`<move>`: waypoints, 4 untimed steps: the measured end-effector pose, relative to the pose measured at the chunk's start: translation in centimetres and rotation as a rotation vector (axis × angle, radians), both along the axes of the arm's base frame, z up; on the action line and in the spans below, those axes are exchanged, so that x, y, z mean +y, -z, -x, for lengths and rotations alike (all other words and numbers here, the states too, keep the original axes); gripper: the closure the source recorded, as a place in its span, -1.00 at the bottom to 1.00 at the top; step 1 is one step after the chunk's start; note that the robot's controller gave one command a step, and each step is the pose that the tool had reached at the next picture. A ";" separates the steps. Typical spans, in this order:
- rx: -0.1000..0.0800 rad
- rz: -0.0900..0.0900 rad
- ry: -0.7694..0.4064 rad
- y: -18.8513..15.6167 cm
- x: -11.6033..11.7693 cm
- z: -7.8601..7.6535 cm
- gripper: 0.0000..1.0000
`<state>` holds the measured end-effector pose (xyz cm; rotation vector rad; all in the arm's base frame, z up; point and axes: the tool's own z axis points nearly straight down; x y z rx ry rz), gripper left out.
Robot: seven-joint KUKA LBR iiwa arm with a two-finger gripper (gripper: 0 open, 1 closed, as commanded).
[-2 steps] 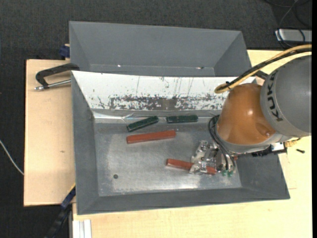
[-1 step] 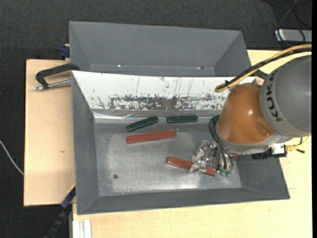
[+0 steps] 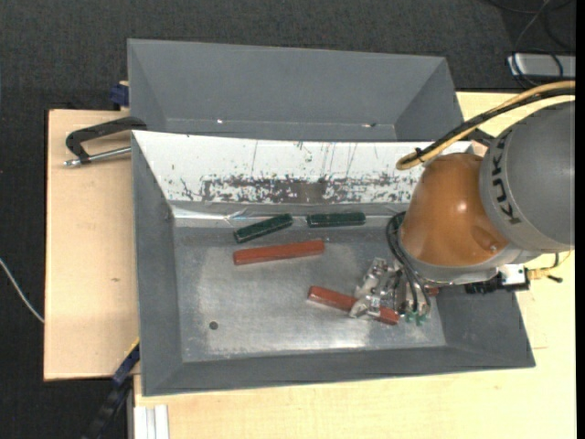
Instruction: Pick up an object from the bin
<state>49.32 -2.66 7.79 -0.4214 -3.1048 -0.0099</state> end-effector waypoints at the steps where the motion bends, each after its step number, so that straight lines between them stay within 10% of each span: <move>1: -0.007 0.005 -0.032 -0.6 -0.1 0.0 1.00; 4: -0.013 0.007 -0.003 -2.2 -0.1 -0.1 1.00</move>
Offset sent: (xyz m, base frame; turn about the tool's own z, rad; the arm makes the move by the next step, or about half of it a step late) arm -0.0001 -0.0001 0.0245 0.0000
